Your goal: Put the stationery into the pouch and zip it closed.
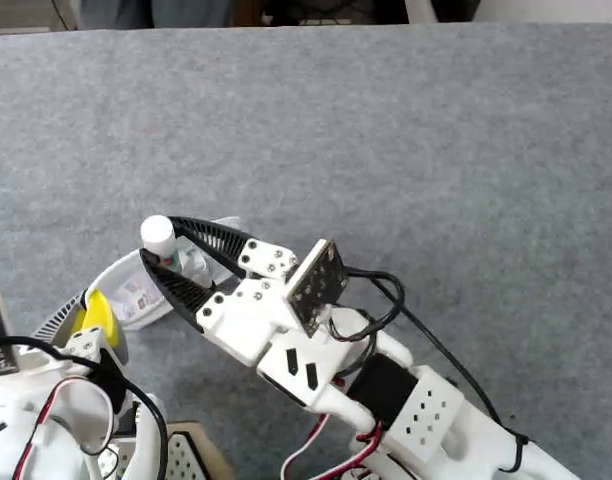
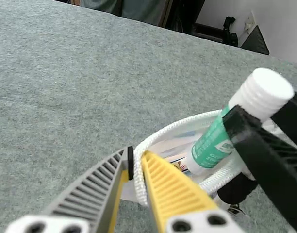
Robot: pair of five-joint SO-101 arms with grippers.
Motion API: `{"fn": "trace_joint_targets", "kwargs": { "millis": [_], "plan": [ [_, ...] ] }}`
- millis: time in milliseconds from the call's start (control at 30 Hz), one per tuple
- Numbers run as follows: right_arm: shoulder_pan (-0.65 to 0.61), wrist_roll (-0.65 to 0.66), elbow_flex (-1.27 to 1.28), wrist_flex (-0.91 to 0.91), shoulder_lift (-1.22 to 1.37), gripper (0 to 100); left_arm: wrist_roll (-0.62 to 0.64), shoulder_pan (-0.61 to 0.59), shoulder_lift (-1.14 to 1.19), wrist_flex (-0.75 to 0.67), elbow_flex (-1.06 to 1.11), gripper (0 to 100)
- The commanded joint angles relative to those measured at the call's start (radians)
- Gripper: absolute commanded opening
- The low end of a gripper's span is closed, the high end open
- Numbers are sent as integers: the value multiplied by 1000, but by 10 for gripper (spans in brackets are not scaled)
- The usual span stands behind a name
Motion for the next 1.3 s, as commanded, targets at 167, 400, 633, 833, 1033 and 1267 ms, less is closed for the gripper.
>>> {"fn": "trace_joint_targets", "kwargs": {
  "millis": [167,400,633,833,1033,1267],
  "plan": [
    [14,25,-7,92,-62,59,-9,12,-3,-44,-15,27],
    [8,319,-94,327,-87,354,-25,10,-3,-44,-15,27],
    [14,382,-205,491,-110,423,-28,10,-3,-44,-15,27],
    [12,376,-375,512,-197,423,-28,13,-3,-44,-18,27],
    [89,381,-289,509,-211,423,-28,15,-3,-41,-19,27],
    [221,382,-203,649,-222,423,-66,35,-3,-35,-13,27]
  ]
}}
